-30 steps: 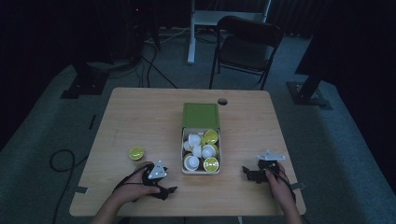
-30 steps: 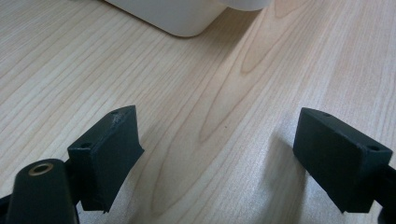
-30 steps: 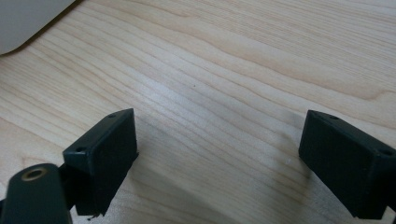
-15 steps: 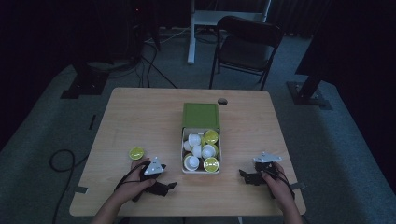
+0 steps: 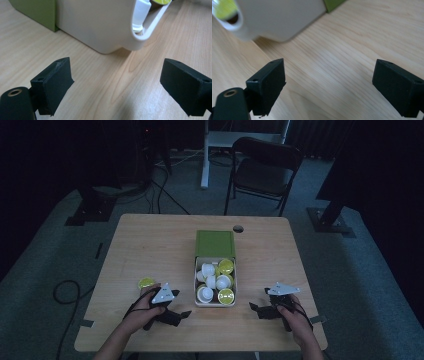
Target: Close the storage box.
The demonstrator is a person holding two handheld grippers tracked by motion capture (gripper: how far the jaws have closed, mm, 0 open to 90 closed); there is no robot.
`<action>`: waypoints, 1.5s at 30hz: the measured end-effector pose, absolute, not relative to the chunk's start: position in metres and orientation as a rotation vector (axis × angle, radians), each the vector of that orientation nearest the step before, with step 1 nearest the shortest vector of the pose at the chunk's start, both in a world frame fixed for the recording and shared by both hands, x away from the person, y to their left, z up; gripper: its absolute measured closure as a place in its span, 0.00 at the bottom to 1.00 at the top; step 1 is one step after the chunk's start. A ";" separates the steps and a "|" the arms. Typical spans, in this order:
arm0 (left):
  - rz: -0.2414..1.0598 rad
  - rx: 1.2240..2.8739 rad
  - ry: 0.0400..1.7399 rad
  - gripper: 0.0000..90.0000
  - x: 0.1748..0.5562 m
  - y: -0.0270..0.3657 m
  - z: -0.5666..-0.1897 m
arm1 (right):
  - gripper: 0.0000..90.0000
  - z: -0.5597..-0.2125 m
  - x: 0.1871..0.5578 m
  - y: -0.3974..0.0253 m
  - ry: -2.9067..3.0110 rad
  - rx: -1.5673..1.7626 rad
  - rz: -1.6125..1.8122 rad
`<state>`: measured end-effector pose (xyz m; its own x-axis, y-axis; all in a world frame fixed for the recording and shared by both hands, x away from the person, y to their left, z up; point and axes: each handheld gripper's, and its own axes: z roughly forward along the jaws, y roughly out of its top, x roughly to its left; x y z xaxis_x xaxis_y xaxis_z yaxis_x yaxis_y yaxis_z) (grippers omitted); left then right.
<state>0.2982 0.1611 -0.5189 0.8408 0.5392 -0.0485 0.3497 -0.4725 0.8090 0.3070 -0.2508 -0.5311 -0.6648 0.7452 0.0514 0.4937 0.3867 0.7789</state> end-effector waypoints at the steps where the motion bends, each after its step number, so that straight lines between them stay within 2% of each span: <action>1: 0.268 2.107 0.645 0.12 0.299 0.161 -0.518 | 0.12 -0.529 0.307 -0.250 2.340 1.083 1.179; 5: 0.277 2.091 0.643 0.16 0.302 0.159 -0.513 | 0.12 -0.523 0.306 -0.246 2.329 1.055 1.221; 16: 0.330 2.037 0.629 0.16 0.307 0.155 -0.502 | 0.12 -0.509 0.304 -0.229 2.314 0.964 1.350; 26: 0.309 2.032 0.609 0.16 0.312 0.147 -0.495 | 0.12 -0.498 0.310 -0.210 2.302 0.877 1.417; 45: 0.356 2.026 0.646 0.16 0.330 0.142 -0.491 | 0.12 -0.503 0.323 -0.209 2.316 0.931 1.417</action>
<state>0.3299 0.1421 -0.4911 0.8182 0.5748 -0.0091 0.2998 -0.4132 0.8599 0.3234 -0.2091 -0.5030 -0.7569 0.6462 0.0981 0.3818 0.3152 0.8688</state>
